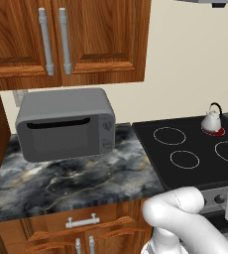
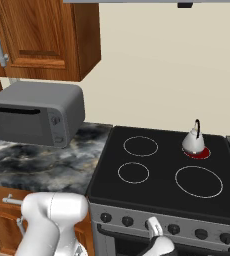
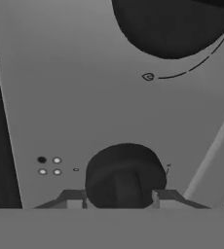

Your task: Lower the heat of the kettle.

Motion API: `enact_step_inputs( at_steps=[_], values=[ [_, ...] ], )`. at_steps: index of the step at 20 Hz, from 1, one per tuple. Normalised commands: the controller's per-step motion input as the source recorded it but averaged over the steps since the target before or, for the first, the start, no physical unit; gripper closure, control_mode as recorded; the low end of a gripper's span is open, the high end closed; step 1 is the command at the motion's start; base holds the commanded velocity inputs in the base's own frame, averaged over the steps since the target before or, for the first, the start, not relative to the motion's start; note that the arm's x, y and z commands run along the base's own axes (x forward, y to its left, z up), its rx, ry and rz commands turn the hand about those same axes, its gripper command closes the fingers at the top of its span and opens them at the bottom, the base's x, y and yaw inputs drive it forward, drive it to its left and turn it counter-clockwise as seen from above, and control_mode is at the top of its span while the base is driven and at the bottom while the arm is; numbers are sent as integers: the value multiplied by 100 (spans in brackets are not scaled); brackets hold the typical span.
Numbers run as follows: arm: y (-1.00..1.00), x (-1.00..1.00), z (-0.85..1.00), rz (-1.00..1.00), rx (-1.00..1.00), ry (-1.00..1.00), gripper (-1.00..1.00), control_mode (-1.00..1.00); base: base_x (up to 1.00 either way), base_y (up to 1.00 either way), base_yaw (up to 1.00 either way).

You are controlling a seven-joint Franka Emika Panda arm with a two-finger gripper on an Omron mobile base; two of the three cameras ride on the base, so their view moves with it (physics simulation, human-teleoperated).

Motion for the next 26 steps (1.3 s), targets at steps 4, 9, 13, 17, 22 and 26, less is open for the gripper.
enact_step_inputs(
  at_steps=[4,9,13,17,22,26],
  values=[
    [0,0,18,-14,11,-5,100,-100,0,0,0],
    [0,0,15,-15,11,-2,100,-100,0,0,0],
    [0,0,14,-14,12,-3,100,-100,0,0,0],
    [0,0,15,-15,11,-3,100,-100,0,0,0],
    [0,0,17,-15,9,-2,100,-100,0,0,0],
    [0,0,17,-16,9,0,100,-100,0,0,0]
  ],
)
